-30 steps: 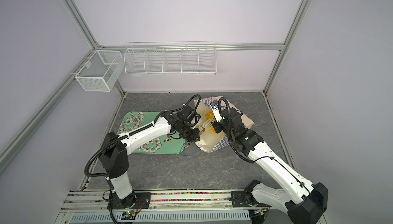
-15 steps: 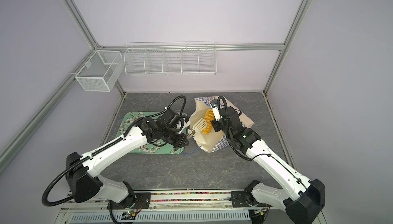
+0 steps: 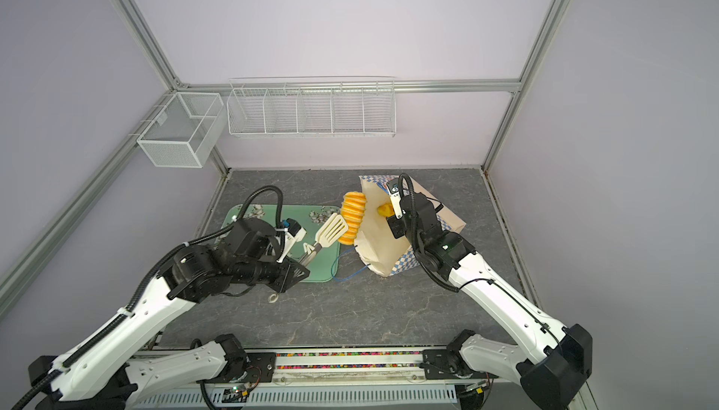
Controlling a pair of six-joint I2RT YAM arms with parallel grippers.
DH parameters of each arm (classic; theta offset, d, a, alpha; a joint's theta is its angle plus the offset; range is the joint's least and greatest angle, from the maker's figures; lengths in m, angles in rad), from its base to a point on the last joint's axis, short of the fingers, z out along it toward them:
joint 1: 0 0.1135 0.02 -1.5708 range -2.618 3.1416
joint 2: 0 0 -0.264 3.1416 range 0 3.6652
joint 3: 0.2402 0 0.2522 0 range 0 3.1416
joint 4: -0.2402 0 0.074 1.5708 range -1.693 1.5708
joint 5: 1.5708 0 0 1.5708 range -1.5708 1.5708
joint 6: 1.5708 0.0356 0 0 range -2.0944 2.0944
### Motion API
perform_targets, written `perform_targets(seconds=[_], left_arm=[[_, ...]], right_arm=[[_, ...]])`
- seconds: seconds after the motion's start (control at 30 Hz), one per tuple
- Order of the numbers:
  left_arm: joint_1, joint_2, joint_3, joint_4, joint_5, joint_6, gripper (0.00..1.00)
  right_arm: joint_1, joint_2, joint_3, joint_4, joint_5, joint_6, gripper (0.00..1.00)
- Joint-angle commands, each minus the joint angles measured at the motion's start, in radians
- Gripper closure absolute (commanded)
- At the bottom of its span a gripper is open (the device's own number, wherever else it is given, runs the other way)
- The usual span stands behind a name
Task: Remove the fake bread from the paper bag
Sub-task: 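Clamp the ridged yellow bread with the tongs and lift it out of the bag, then carry the ridged bread over the green tray with the left gripper and release it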
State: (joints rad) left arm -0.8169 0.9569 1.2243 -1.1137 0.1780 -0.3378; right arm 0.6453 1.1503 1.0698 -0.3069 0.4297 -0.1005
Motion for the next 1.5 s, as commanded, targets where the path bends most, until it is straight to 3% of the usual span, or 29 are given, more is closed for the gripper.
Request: perform_targets(seconds=[0.0,0.2,0.4,0.63,0.93,1.23,1.47], left_arm=[[0.079,-0.043,-0.015,-0.019,0.002,-0.031,1.00],[0.298,-0.013,-0.034,-0.050,0.121,0.011,1.00],[0.396,0.106,-0.089,0.027,0.217,0.026,1.00],[0.416,0.294,-0.088,0.136,0.252,0.040,1.00],[0.452,0.549,-0.009,0.173,0.313,0.091,1.00],[0.472,0.669,0.029,0.209,0.330,0.093,1.00],[0.471,0.690,0.049,0.175,0.313,0.111,0.77]], right_arm=[[0.005,-0.007,0.005,-0.028,0.027,0.018,0.93],[0.005,-0.040,-0.024,-0.034,0.008,0.001,0.93],[0.005,-0.104,-0.071,-0.026,-0.030,-0.032,0.93],[0.004,-0.185,-0.135,-0.036,-0.078,-0.095,0.93],[0.004,-0.284,-0.185,-0.065,-0.047,-0.129,0.93],[0.004,-0.294,-0.177,-0.091,-0.011,-0.133,0.93],[0.004,-0.270,-0.158,-0.086,-0.012,-0.133,0.93]])
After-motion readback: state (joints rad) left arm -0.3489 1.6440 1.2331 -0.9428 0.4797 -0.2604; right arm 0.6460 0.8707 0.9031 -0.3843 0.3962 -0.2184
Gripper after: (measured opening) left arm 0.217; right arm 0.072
